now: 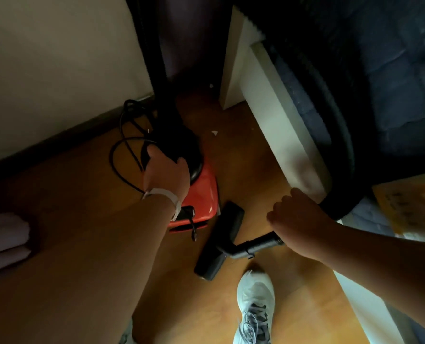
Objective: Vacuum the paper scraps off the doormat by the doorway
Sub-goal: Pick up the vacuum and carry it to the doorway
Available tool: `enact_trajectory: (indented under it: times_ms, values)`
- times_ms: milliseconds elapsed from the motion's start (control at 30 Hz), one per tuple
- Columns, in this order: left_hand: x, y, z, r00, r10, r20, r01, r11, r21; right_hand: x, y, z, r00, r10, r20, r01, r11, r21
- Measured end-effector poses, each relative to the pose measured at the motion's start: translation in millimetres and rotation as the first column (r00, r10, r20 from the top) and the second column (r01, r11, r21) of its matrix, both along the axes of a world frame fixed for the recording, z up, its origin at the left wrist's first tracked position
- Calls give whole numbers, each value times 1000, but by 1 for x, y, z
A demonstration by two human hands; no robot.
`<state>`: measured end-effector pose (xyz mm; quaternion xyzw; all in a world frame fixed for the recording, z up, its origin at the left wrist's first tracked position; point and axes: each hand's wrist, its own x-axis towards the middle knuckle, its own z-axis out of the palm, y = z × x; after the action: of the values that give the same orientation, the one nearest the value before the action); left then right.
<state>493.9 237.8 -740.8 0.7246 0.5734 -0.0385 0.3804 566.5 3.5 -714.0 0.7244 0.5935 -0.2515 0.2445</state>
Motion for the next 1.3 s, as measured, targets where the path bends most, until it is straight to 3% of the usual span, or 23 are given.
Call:
enact_trajectory:
  times_ms: [100, 233, 300, 367, 467, 567, 633, 867, 933, 1033, 1167, 1300]
  values:
    - [2, 1, 6, 998, 13, -55, -15, 1000, -27, 16, 3, 22, 998, 6, -59, -6, 1000, -2]
    - [5, -1, 12, 996, 13, -88, -17, 999, -45, 18, 8, 73, 973, 60, -222, 33, 919, 392]
    - [5, -1, 11, 994, 7, -106, -12, 999, -45, 14, 1, 94, 973, -36, -229, 175, 762, 623]
    - [5, -1, 10, 993, 11, -116, -17, 999, -50, 13, -6, 117, 936, -263, -233, 341, 526, 779]
    - [5, -2, 10, 994, 29, -102, -37, 996, -79, 16, -12, 131, 754, -565, -334, 520, 203, 830]
    - [5, -1, 10, 995, 27, -99, -34, 996, -77, 13, 2, 124, 404, -614, -678, 842, -40, 538]
    - [5, -1, 10, 994, 15, -110, -22, 998, -59, 16, 14, 114, 215, -632, -744, 911, -145, 385]
    - [2, -2, 13, 995, 20, -96, -27, 997, -71, 3, 0, 35, 10, -752, -659, 890, -294, 349]
    - [1, -1, 13, 996, 27, -81, -33, 997, -74, -12, -4, 22, 13, -775, -632, 892, -277, 358]
    - [-1, -1, 11, 999, 29, -30, -31, 997, -73, -25, -2, 11, 91, -791, -604, 870, -233, 436]
    - [-4, 0, 4, 999, 34, 10, -33, 996, -81, -33, 8, 8, -27, -779, -627, 920, -265, 290]
    - [-6, 3, 0, 987, 116, 115, -80, 958, -275, -27, 22, 23, -62, -743, -667, 929, -287, 232]
